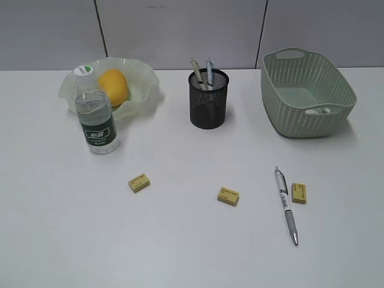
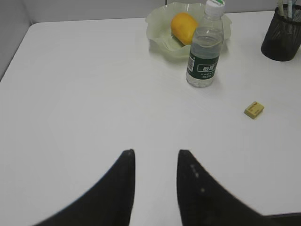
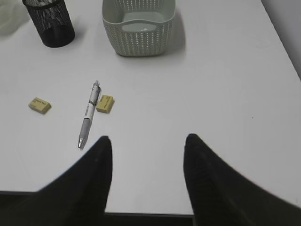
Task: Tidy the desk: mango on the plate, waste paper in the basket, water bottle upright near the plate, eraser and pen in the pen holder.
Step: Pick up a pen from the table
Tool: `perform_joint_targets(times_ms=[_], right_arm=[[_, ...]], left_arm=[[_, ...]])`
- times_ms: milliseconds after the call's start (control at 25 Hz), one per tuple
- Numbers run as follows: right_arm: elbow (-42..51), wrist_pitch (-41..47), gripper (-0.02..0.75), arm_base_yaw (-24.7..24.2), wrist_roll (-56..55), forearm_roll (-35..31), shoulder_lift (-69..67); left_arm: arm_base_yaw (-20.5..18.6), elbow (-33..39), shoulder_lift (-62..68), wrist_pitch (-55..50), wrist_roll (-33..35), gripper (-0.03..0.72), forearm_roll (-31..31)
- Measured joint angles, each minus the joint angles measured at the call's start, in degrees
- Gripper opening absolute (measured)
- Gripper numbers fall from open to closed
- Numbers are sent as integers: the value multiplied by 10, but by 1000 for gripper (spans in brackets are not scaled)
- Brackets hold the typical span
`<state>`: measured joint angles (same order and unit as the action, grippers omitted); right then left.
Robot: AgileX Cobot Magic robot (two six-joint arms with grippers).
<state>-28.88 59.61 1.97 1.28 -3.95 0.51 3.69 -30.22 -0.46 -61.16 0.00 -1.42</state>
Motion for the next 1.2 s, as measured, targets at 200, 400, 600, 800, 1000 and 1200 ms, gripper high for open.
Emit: perform_joint_targets(times_ms=[200,400,600,800,1000,1200], right_arm=[[0,0,485,0,-13,2,0],[-1,-1,492,0,-13,0,0],[-28,8,492,0,-8,-22,-35],[-80,42,492,0,-8,-23,-156],[-132,64,492,0,-9,-24,-299],[-181,76,492,0,-30,-24,-429]], left_arm=[[0,0,0,0,0,236,0],[0,0,0,0,0,236,0],[0,0,0,0,0,236,0],[0,0,0,0,0,236,0],[0,0,0,0,0,236,0],[0,0,0,0,0,235,0]])
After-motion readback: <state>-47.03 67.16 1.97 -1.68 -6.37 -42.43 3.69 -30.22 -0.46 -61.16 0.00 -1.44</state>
